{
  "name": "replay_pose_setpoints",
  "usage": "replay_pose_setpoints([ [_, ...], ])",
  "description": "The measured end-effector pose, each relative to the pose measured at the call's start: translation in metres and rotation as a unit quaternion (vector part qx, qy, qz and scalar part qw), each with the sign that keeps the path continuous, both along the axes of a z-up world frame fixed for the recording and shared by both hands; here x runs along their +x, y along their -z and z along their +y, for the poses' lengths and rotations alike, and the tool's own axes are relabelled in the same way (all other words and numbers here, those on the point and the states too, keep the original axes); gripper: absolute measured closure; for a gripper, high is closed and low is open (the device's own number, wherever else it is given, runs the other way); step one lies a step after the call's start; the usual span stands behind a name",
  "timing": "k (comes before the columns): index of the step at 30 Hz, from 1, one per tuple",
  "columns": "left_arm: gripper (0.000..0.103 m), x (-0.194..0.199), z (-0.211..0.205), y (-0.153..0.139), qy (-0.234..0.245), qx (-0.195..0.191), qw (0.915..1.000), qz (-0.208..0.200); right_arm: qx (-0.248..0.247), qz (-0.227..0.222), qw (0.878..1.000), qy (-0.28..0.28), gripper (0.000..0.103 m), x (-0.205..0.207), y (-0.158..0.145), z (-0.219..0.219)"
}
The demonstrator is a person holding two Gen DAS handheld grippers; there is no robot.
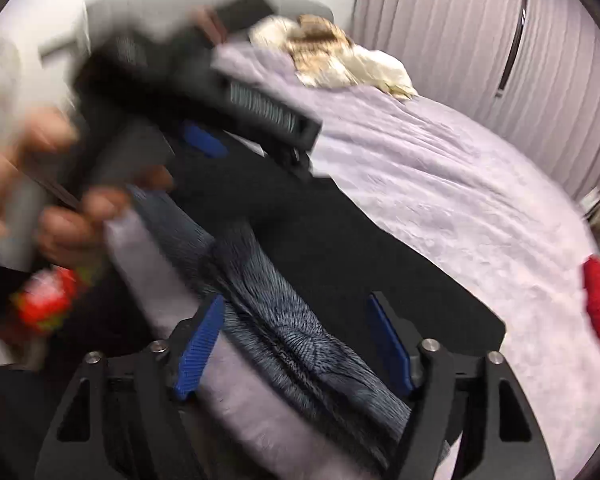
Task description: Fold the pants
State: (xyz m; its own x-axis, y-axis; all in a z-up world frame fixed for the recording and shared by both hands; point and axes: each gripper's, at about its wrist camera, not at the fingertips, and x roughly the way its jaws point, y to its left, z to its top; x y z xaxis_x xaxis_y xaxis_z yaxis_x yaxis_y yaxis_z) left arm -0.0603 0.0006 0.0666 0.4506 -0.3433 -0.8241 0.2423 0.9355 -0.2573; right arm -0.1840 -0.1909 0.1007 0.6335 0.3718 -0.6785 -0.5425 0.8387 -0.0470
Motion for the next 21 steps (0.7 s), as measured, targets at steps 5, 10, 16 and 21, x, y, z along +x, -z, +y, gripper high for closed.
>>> replay_pose_setpoints([
  [5, 0.0, -0.038, -0.06, -0.016, 0.115, -0.003, 0.9923, -0.046, -0.003, -0.008, 0.999, 0.053, 0.017, 0.002, 0.001, -0.077],
  [10, 0.0, -0.047, -0.096, 0.01, 0.148, 0.028, 0.988, -0.037, 0.031, 0.038, 0.999, 0.016, 0.045, 0.001, 0.021, -0.087],
  [16, 0.0, -0.052, -0.092, 0.049, 0.148, 0.059, 0.9869, -0.024, -0.05, 0.061, 0.997, -0.014, 0.048, 0.0, 0.062, -0.05],
  [21, 0.0, -0.055, -0.089, 0.046, 0.149, 0.057, 0.9868, -0.026, -0.043, 0.042, 0.997, -0.048, 0.043, 0.006, 0.037, -0.07],
])
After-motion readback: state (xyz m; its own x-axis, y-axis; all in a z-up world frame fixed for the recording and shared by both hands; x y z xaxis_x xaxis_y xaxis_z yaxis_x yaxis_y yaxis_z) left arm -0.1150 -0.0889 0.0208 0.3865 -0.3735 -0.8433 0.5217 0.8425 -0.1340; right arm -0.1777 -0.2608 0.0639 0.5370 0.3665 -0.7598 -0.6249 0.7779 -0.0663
